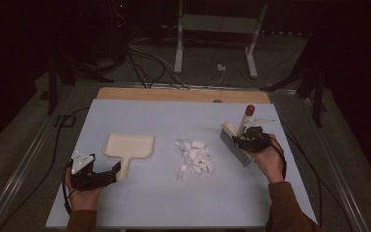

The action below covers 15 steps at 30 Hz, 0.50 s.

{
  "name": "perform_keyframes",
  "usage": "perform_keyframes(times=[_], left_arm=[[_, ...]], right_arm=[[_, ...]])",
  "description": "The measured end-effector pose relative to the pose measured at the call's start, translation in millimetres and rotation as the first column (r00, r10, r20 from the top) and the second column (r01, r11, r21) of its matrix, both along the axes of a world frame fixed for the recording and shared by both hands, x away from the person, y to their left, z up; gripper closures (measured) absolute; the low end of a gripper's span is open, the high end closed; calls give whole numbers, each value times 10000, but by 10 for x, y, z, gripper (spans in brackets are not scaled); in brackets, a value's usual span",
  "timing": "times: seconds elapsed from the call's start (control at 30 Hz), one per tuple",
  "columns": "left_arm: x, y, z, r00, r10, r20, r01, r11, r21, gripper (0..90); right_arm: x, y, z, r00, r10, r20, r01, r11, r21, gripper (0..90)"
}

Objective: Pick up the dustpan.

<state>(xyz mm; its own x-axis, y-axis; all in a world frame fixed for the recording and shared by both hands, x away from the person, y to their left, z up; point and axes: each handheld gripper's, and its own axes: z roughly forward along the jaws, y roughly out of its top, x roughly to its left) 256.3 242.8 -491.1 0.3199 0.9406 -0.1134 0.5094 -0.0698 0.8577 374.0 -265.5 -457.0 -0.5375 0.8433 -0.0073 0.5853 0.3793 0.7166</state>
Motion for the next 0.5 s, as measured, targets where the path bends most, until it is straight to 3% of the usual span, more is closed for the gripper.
perform_keyframes(times=[0.2,0.5], left_arm=[[27,-131,-54,9987,-237,-452,252,9992,324,26],[118,-301,-119,9931,227,-1149,-130,9964,843,80]], right_arm=[[-9,-20,0,9999,-109,-7,109,9999,38,668],[-19,12,0,9997,-256,23,256,9997,-7,669]])
